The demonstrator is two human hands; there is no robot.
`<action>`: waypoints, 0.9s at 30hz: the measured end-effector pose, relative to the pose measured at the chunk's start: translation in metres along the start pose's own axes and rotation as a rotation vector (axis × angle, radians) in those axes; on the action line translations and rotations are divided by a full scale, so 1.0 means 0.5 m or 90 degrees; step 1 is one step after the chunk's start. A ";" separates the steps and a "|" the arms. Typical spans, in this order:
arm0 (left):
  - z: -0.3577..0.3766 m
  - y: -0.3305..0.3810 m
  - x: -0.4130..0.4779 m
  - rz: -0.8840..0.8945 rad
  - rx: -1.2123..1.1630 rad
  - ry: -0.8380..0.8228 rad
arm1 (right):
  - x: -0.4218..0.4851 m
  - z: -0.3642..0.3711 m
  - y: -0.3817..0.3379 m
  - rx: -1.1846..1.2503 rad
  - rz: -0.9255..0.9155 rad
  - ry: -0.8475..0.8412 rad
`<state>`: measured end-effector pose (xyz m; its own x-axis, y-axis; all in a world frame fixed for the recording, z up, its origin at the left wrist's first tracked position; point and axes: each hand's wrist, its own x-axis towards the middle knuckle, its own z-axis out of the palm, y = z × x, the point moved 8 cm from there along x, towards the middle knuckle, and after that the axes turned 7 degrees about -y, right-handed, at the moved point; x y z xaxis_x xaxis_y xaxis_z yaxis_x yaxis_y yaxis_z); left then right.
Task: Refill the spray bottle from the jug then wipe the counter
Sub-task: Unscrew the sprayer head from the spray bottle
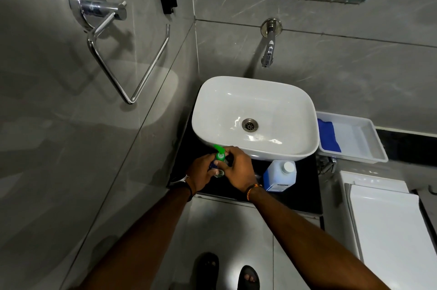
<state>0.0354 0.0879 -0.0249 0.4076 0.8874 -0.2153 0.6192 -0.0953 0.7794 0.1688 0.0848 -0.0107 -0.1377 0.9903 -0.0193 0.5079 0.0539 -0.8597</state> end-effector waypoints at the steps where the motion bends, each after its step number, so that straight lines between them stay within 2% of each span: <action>1: 0.000 -0.001 0.000 0.001 0.004 -0.001 | 0.001 -0.006 -0.008 -0.007 -0.015 0.002; 10: 0.003 0.002 0.002 -0.021 0.017 -0.006 | 0.021 -0.106 -0.084 0.022 -0.109 0.097; 14: 0.002 0.004 0.002 -0.026 0.021 -0.010 | 0.020 -0.153 -0.129 -0.058 -0.182 0.104; 17: 0.002 0.004 0.003 -0.033 0.020 -0.015 | 0.016 -0.166 -0.137 -0.131 -0.190 0.082; 21: 0.003 -0.001 0.001 -0.041 0.016 -0.011 | 0.001 -0.127 -0.097 -0.267 -0.109 0.000; 27: 0.007 -0.013 0.000 -0.059 -0.015 0.002 | -0.018 -0.076 0.007 -0.340 0.059 -0.067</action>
<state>0.0337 0.0870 -0.0321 0.3474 0.8931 -0.2859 0.6388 -0.0022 0.7694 0.2043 0.0809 0.0058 -0.1430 0.9772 -0.1571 0.8792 0.0525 -0.4736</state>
